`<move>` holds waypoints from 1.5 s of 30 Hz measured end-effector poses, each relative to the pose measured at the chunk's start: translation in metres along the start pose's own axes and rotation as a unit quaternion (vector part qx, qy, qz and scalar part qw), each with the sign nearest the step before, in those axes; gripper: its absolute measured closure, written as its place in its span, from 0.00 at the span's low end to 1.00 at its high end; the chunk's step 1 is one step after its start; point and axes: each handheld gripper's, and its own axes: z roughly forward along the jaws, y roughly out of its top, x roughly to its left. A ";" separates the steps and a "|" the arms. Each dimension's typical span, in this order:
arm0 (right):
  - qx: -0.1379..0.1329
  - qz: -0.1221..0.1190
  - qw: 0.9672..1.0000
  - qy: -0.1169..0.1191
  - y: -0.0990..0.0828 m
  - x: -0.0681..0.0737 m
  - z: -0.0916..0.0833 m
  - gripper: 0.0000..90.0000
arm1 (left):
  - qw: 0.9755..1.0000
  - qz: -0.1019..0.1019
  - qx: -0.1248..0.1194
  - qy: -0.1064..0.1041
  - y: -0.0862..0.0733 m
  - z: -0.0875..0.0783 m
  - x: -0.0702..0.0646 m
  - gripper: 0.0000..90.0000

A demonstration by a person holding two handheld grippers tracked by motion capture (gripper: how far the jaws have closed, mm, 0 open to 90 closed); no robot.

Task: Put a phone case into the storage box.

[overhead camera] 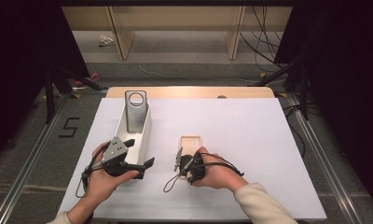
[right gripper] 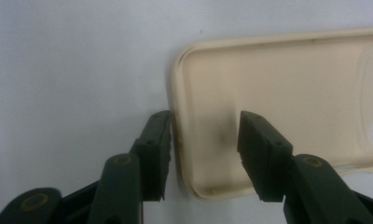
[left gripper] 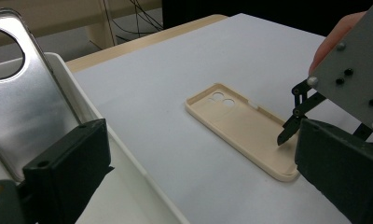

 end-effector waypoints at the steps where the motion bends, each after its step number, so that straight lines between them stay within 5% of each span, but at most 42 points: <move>1: 0.003 -0.003 1.000 0.003 0.001 0.000 0.000 0.65 | 1.000 0.000 0.000 0.000 0.000 0.000 0.000 0.03; 14: 0.021 -0.020 0.999 0.022 0.007 0.000 0.001 0.77 | 1.000 0.001 0.000 0.000 0.000 0.000 0.000 0.04; 30: 0.030 -0.036 0.999 0.011 0.010 0.005 0.000 0.89 | 1.000 0.001 -0.002 0.000 0.000 -0.001 0.000 0.04; 45: 0.010 -0.039 0.999 0.017 0.005 0.006 -0.002 0.96 | 1.000 0.001 -0.002 0.000 0.000 -0.001 0.000 0.04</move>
